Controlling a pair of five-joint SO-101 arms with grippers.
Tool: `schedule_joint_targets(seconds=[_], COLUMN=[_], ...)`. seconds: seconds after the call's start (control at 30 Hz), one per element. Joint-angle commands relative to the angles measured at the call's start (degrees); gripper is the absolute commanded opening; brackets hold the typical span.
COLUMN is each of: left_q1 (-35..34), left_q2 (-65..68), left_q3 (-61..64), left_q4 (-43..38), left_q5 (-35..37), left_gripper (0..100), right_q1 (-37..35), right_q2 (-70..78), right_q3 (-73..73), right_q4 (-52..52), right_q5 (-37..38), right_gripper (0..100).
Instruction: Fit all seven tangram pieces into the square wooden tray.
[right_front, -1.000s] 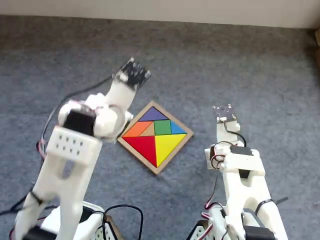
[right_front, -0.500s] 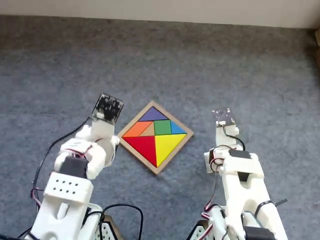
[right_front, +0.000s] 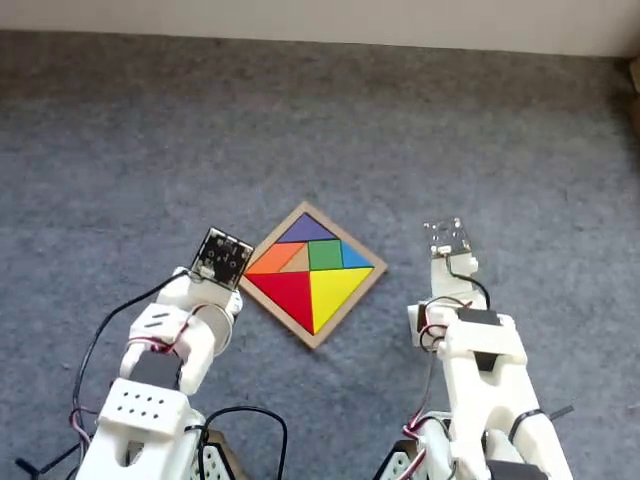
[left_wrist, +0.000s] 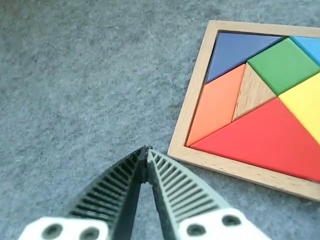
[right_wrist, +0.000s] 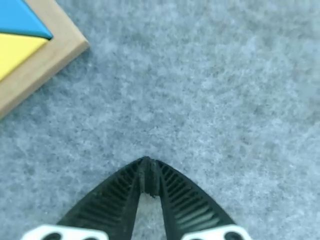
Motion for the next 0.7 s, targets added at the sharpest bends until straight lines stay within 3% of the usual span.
schedule_joint_targets(seconds=[0.0, 0.2, 0.33, 0.5, 0.67], left_q1=[-0.48, -0.48, -0.48, -0.48, -0.48], left_q2=[-5.85, -15.60, -20.18, -22.99, -23.69], left_q3=[3.21, 7.52, 7.43, 7.43, 7.43], left_q4=[-3.78, -3.43, 2.11, 6.24, 7.12], left_q5=[-0.53, -0.35, -0.26, -0.26, -0.26], left_gripper=[1, 1, 1, 1, 1], right_q1=[0.66, 0.22, 0.22, 0.31, 0.31], right_q2=[-4.00, -21.41, -33.19, -48.92, -65.36], right_q3=[0.31, 9.80, 15.69, 21.85, 29.23], right_q4=[-1.54, -1.45, -1.36, -1.36, -1.36], right_q5=[-0.53, -0.62, -0.79, -8.62, -9.05], right_gripper=[0.5, 0.5, 0.5, 0.6, 0.7])
